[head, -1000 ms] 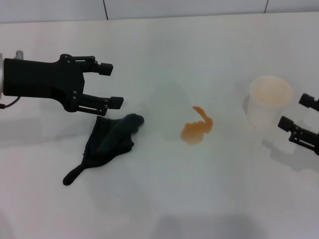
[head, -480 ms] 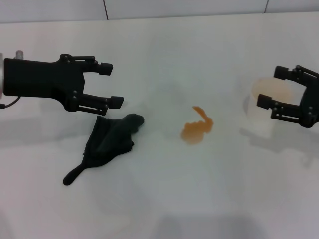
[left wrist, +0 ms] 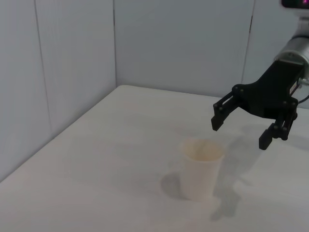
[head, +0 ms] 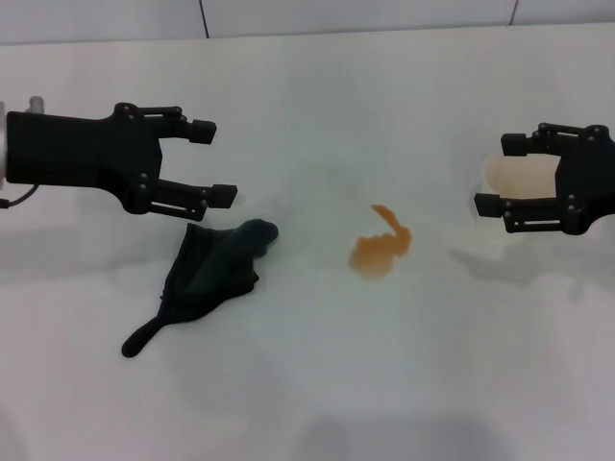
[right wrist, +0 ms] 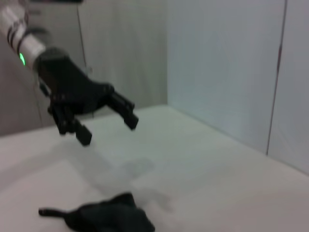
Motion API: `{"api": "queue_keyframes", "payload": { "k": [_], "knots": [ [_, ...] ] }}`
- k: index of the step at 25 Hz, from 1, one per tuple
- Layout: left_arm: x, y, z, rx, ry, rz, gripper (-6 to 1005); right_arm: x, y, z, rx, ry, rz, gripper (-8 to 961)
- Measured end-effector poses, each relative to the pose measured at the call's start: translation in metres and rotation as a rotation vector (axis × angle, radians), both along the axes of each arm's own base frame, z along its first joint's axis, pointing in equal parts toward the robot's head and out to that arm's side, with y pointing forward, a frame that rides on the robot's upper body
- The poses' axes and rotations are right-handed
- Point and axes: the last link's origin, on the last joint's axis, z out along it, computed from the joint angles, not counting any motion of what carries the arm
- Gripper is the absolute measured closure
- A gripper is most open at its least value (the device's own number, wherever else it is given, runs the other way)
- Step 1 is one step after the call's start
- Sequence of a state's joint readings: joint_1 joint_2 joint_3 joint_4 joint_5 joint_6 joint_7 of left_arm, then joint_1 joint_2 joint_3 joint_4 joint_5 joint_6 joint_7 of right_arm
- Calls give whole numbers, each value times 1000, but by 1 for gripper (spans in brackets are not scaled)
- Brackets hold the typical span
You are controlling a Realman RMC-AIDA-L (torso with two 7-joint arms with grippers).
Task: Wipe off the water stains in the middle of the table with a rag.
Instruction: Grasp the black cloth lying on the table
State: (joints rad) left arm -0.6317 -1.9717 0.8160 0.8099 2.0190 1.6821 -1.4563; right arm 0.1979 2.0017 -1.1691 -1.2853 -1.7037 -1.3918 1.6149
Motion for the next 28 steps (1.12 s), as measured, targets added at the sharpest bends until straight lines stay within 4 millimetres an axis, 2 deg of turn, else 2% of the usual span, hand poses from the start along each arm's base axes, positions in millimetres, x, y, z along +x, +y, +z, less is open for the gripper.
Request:
{"api": "queue_keyframes", "payload": {
  "k": [7,15,20,28],
  "knots": [
    [-2,0,1,6,6,5,209,-16,3,3,-55,-66,5,120],
    [-4,1,2,-1,26,38,211,-19,4,4,-61,-90,0,121],
    [-8,6,6,-20,109,109,213,-20,4,4,-57,-86,-1,120],
    [3,17,-12,-76,239,152,215,-20,5,1,-59,-74,-1,123]
  ]
}}
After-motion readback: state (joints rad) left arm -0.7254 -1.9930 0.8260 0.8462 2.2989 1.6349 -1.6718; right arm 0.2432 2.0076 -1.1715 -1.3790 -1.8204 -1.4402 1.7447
